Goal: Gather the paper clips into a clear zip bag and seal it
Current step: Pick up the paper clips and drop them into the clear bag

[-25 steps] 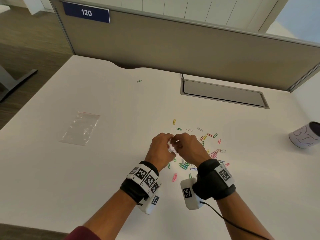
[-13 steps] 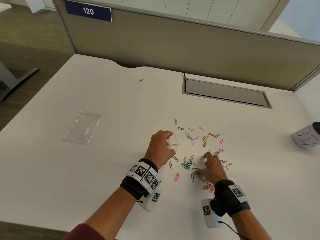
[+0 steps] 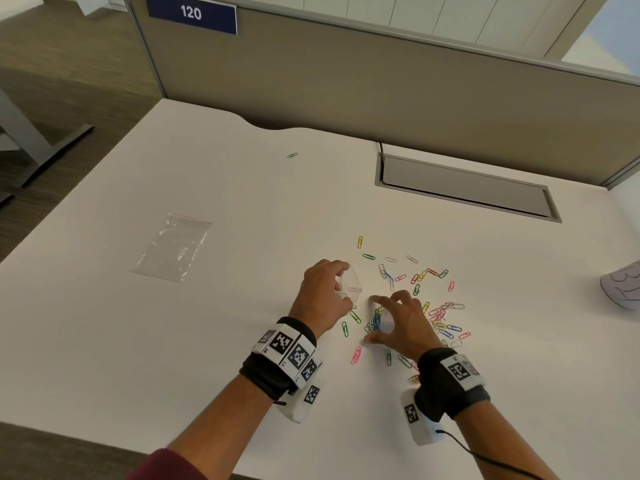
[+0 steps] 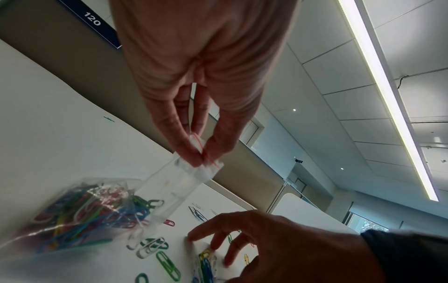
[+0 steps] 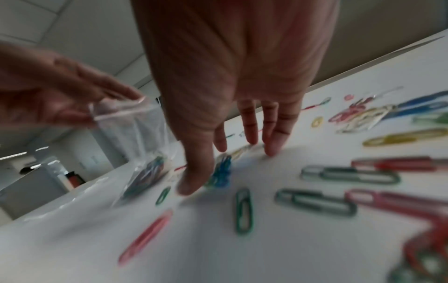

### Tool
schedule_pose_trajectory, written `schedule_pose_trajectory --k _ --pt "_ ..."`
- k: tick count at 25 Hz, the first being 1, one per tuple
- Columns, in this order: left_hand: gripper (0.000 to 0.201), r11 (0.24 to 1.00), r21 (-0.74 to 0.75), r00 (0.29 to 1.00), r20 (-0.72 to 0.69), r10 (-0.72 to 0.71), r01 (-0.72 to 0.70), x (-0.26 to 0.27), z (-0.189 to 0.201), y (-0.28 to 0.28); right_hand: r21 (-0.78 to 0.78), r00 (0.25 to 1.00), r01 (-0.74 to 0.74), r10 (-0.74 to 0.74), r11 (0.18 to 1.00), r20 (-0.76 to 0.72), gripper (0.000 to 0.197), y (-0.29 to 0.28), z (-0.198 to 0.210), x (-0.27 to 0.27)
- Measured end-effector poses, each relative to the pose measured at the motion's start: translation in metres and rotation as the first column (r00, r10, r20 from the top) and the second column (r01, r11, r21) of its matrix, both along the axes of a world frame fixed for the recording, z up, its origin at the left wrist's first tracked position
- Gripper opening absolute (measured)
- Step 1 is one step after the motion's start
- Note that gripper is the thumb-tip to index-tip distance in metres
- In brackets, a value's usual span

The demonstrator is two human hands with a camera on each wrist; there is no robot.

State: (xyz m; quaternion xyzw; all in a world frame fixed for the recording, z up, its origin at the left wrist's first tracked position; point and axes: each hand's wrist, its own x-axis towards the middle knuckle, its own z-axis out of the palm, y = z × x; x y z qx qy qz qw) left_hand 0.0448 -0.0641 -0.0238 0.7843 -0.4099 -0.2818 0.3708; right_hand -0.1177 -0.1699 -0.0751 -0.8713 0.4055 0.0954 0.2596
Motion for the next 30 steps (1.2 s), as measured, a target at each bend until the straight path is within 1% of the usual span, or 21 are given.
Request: schedule_pose_trajectory --k 4,6,9,12,13,15,16,17,18,19,20,21,22,23,24,25,26,28,30 --pt "0.060 1.000 0.007 1.000 0.005 -0.027 0.027 -0.004 0.000 -0.004 -0.082 0.983 0.032 -0.016 0.996 0.185 0.032 0.012 -0.020 0.007" --pt "0.059 0.999 0.005 0.999 0.008 -0.035 0.035 -0.006 0.000 -0.006 -0.114 0.979 0.032 -0.008 0.993 0.202 0.021 0.009 -0.023 0.010" --pt "0.059 0.999 0.010 0.999 0.014 -0.040 0.040 -0.006 0.001 -0.007 -0.210 0.990 -0.027 0.055 0.977 0.127 0.016 0.008 -0.020 0.014" --pt "0.058 0.999 0.011 0.999 0.016 -0.047 0.047 -0.005 0.002 -0.006 -0.257 0.994 -0.091 0.102 0.962 0.032 0.020 0.012 -0.013 0.017" --pt "0.058 0.999 0.012 0.999 0.015 -0.049 0.049 -0.005 0.002 -0.006 -0.259 0.995 -0.086 0.097 0.962 0.030 0.023 0.012 -0.011 0.017" --pt "0.059 0.999 0.014 0.999 0.006 -0.050 0.050 -0.005 0.002 -0.006 -0.244 0.995 0.002 0.023 0.970 0.100 0.026 0.010 -0.010 0.014" --pt "0.059 0.999 0.014 0.999 0.001 -0.052 0.052 -0.005 0.003 -0.005 -0.206 0.985 0.094 -0.061 0.974 0.161 0.025 0.008 -0.007 0.012" --pt "0.059 0.998 0.012 0.998 -0.003 -0.055 0.055 -0.005 0.003 -0.005 -0.124 0.956 0.213 -0.181 0.969 0.233 0.023 0.005 -0.004 0.011" --pt "0.059 0.998 0.011 0.998 -0.005 -0.058 0.058 -0.005 0.004 -0.005 0.012 0.893 0.335 -0.322 0.942 0.316 0.019 0.001 0.002 0.009" --pt "0.059 0.998 0.012 0.998 -0.005 -0.061 0.061 -0.006 0.005 -0.005 0.197 0.792 0.425 -0.468 0.884 0.393 0.017 -0.001 0.009 0.008" --pt "0.059 0.998 0.012 0.998 -0.003 -0.062 0.062 -0.006 0.005 -0.005 0.398 0.669 0.443 -0.592 0.803 0.450 0.016 -0.002 0.020 0.008" --pt "0.059 0.998 0.013 0.998 -0.003 -0.061 0.061 -0.006 0.005 -0.005 0.578 0.557 0.384 -0.680 0.720 0.476 0.017 -0.001 0.034 0.010" --pt "0.059 0.998 0.012 0.998 -0.006 -0.059 0.059 -0.007 0.005 -0.005 0.710 0.477 0.288 -0.739 0.642 0.475 0.017 0.000 0.047 0.012" --pt "0.059 0.998 0.009 0.998 -0.011 -0.057 0.057 -0.009 0.005 -0.005 0.792 0.433 0.196 -0.776 0.577 0.458 0.018 0.001 0.058 0.016" --pt "0.059 0.998 0.007 0.998 -0.016 -0.057 0.057 -0.010 0.005 -0.006 0.836 0.419 0.131 -0.793 0.534 0.441 0.018 0.003 0.066 0.021" --pt "0.059 0.998 0.007 0.998 -0.017 -0.055 0.055 -0.010 0.005 -0.006 0.846 0.434 0.100 -0.788 0.523 0.436 0.017 0.004 0.070 0.027" --pt "0.060 0.999 0.008 0.998 -0.016 -0.054 0.054 -0.010 0.006 -0.007 0.827 0.469 0.110 -0.762 0.552 0.446 0.016 0.006 0.071 0.032" --pt "0.061 0.999 0.006 0.999 -0.015 -0.051 0.051 -0.009 0.007 -0.007 0.697 0.592 0.204 -0.653 0.688 0.471 0.015 0.008 0.065 0.041" --pt "0.062 0.999 0.007 0.998 -0.014 -0.054 0.054 -0.009 0.008 -0.008 0.503 0.729 0.270 -0.515 0.821 0.451 0.019 0.009 0.056 0.046"
